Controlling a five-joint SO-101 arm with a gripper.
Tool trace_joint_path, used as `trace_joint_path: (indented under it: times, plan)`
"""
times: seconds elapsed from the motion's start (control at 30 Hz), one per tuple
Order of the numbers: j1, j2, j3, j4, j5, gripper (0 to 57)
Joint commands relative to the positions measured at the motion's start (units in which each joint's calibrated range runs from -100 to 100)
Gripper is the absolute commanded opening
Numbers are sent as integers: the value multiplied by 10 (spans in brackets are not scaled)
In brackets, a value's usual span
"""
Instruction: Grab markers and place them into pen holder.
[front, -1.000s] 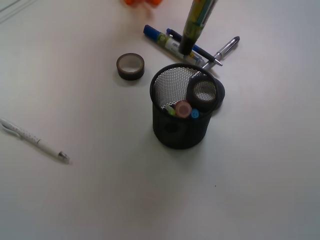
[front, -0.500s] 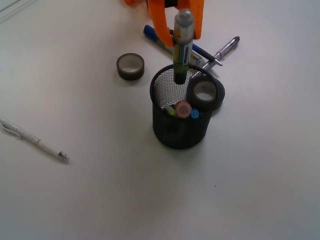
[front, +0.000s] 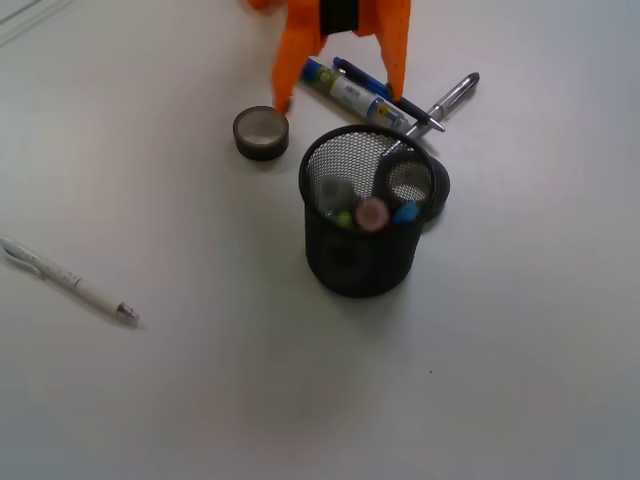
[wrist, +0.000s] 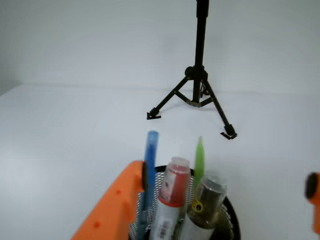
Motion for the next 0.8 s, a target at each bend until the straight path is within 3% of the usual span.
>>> trace_joint_path:
  times: [0.0,0.13,0.47,0.77]
  plan:
    - [2,-13,-22,11,38,395]
    - [-2,-15,-104,156,85,395]
    - [-19,-64,-347,815,182,394]
    - [-63,-61,-248,965,192,394]
